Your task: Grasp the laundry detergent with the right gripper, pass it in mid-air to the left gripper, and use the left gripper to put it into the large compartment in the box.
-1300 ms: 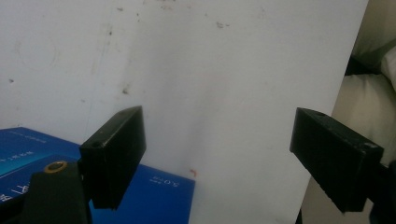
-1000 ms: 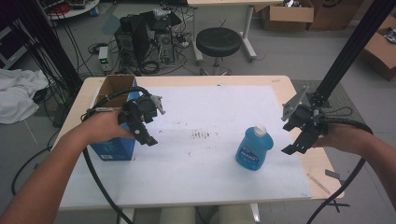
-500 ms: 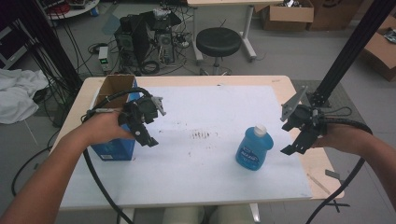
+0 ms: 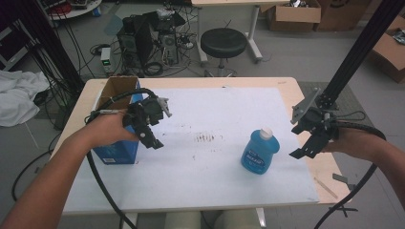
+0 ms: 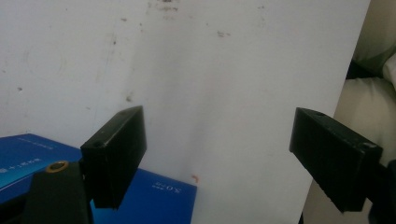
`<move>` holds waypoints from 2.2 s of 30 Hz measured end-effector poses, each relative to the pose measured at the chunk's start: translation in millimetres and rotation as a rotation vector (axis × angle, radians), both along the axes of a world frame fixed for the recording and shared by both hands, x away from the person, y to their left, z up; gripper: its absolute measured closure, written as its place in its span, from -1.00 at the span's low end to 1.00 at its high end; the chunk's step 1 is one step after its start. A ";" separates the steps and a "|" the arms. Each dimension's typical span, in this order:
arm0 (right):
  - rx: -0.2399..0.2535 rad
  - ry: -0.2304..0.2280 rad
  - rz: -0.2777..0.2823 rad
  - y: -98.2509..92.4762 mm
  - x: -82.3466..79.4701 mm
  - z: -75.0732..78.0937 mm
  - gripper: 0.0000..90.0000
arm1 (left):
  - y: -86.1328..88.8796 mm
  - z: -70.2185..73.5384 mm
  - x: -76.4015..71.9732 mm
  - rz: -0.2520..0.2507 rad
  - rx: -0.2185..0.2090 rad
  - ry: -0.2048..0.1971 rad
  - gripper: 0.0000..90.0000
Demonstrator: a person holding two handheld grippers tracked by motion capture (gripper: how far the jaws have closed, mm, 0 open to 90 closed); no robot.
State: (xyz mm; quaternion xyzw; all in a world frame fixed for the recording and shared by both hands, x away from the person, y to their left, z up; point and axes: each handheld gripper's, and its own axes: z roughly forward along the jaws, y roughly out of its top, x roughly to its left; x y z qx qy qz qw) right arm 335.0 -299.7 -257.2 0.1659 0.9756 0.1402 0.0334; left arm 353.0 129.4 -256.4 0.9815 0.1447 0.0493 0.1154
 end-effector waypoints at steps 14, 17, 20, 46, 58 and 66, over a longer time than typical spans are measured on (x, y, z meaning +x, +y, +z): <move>0.026 0.018 -0.087 0.7 -3.4 -2.3 -0.63 | -1.1 -3.2 4.0 -0.004 -0.003 0.001 -0.56; 0.031 0.028 -0.118 0.4 -4.0 -3.4 -0.63 | -0.7 -3.1 4.2 -0.005 0.000 0.000 -0.56; 0.044 0.041 -0.142 0.2 -5.3 -5.0 -0.63 | -0.3 -3.1 4.2 -0.005 0.002 0.001 -0.56; 0.224 0.008 -0.286 -17.5 -20.9 -32.2 -0.62 | -0.8 -5.9 4.6 0.000 0.007 0.004 -0.54; 0.331 -0.036 -0.280 -21.3 -23.8 -42.5 -0.63 | -0.8 -6.8 6.2 0.002 0.009 0.008 -0.54; 0.383 -0.075 -0.271 -22.0 -26.1 -51.4 -0.64 | 0.2 -6.8 6.7 0.004 0.007 0.005 -0.54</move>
